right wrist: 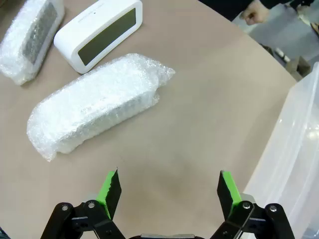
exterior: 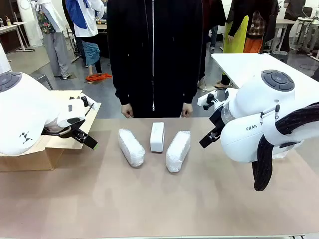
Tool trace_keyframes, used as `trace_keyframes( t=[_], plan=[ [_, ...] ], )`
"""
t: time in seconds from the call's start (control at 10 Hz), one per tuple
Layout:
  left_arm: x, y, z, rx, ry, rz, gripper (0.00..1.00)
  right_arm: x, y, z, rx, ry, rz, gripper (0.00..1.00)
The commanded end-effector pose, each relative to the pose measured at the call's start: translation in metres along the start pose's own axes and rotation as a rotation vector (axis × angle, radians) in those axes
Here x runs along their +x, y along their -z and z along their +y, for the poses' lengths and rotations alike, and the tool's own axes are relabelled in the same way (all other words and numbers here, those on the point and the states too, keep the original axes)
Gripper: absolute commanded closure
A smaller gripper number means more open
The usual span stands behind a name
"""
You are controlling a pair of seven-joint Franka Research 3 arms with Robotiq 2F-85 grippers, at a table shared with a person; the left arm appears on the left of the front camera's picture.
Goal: Separate and place wrapped and unwrapped clocks.
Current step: Pick up the Digital clock indicated by the person.
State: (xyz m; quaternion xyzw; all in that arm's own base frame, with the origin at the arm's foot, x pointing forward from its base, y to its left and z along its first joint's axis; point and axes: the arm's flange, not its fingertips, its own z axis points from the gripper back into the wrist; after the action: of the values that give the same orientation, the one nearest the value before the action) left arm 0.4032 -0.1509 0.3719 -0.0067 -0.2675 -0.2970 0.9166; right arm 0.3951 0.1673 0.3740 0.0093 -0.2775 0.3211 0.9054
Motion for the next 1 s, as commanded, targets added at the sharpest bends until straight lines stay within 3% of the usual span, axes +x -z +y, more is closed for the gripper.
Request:
trace_keyframes(
  t=[0.0,0.9],
  plan=[
    [-0.0001,0.0,-0.0001,0.0,0.0,0.0,0.0,0.0,0.0,0.0,0.0,0.0,0.0,0.0],
    [-0.0001,0.0,-0.0001,0.0,0.0,0.0,0.0,0.0,0.0,0.0,0.0,0.0,0.0,0.0]
  ],
)
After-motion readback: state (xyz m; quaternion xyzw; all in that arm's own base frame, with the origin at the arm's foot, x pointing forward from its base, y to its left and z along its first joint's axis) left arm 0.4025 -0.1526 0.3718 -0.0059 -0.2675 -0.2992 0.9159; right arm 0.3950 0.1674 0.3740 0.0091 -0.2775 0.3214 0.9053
